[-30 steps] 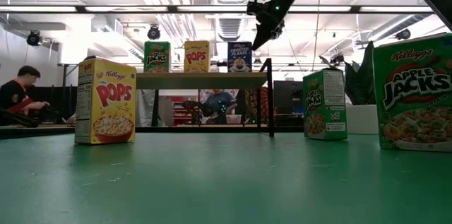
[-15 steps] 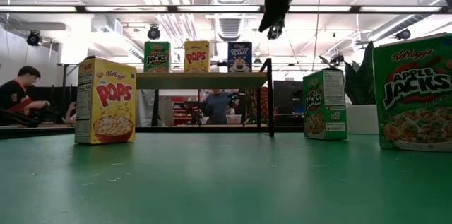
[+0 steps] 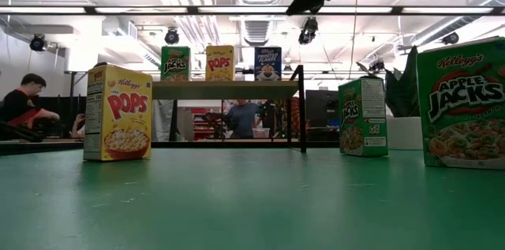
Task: Stack cereal on shelf
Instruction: Put the right yellow cereal box on the shelf aligned with the other yellow cereal box
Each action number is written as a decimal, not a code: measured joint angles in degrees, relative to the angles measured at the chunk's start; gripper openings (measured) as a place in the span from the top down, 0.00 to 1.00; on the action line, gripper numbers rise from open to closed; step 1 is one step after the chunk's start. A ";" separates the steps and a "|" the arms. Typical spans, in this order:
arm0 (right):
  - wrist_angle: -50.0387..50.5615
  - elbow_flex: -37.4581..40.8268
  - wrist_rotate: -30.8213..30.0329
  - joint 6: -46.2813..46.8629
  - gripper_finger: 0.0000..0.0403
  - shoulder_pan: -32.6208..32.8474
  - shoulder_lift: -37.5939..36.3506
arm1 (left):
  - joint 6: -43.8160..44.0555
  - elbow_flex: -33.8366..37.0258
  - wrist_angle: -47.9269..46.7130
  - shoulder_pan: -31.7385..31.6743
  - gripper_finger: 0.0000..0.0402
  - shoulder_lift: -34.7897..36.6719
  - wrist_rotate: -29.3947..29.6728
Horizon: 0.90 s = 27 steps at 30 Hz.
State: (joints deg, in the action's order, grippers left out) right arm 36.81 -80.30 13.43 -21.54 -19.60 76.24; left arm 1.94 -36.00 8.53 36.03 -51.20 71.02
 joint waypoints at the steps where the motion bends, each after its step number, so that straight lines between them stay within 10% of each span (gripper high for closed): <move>1: -2.31 1.94 -0.15 0.07 0.97 0.95 -1.07 | 0.64 -0.38 -0.08 -0.01 1.00 -0.33 0.00; 27: -51.46 36.79 -4.51 1.03 0.97 10.22 -11.49 | 6.61 -24.30 -20.11 -0.04 1.00 -20.36 -0.24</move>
State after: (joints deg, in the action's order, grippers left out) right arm -14.65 -43.52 8.92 -20.51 -9.38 64.75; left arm 8.56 -60.30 -11.58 35.99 -71.55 70.78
